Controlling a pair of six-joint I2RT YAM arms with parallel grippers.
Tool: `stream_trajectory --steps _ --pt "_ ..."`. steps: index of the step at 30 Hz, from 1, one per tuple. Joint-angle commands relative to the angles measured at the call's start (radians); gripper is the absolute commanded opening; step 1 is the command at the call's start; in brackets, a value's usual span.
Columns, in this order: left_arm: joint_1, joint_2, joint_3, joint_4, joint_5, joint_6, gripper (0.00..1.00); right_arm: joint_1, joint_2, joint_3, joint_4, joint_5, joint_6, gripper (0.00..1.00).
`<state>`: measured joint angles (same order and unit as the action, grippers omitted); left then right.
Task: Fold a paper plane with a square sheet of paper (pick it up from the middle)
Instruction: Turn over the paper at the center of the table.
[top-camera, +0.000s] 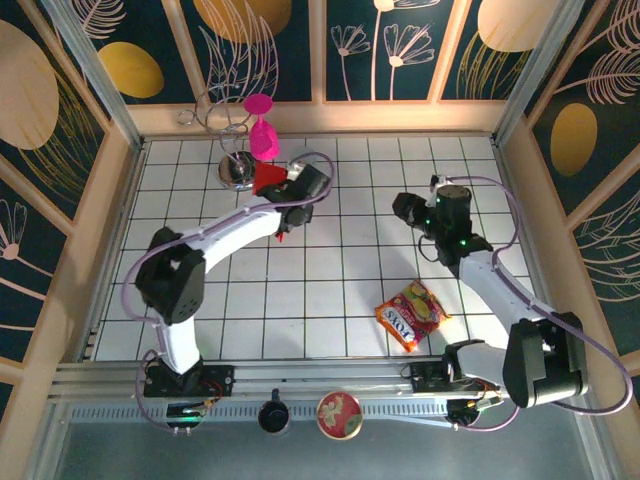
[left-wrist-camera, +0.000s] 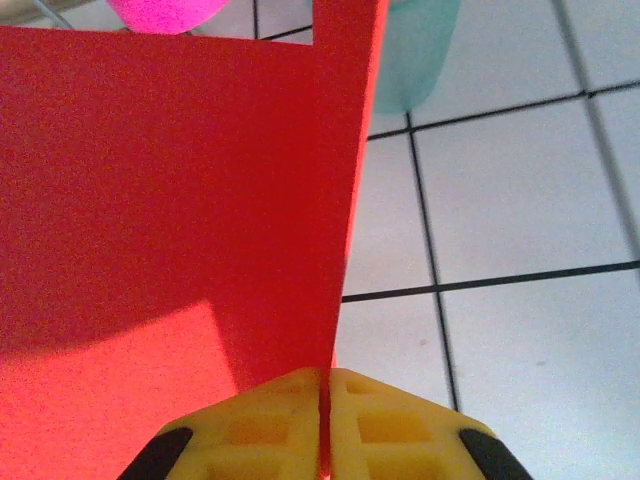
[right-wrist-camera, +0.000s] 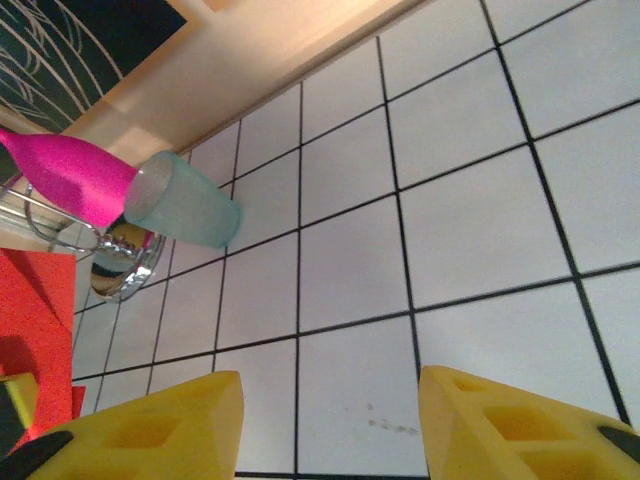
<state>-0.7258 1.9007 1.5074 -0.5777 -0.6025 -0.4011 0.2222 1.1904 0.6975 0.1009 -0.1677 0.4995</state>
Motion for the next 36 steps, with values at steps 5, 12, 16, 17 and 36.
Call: stream_trajectory --steps 5,12,16,17,36 --pt "-0.08 0.218 0.137 -0.182 -0.312 0.084 0.08 -0.015 -0.102 -0.083 0.033 0.107 0.042 0.5" --pt "-0.15 0.398 0.241 -0.191 -0.367 0.116 0.09 -0.032 -0.131 -0.118 0.027 0.133 0.086 0.5" --pt "-0.171 0.455 0.273 -0.181 -0.341 0.107 0.13 -0.036 -0.12 -0.121 0.024 0.129 0.093 0.5" --pt "-0.175 0.465 0.28 -0.18 -0.328 0.099 0.14 -0.035 -0.117 -0.119 0.022 0.129 0.093 0.5" --pt "-0.178 0.352 0.254 -0.066 0.251 -0.088 0.39 -0.039 -0.102 -0.101 0.013 0.103 0.104 0.56"
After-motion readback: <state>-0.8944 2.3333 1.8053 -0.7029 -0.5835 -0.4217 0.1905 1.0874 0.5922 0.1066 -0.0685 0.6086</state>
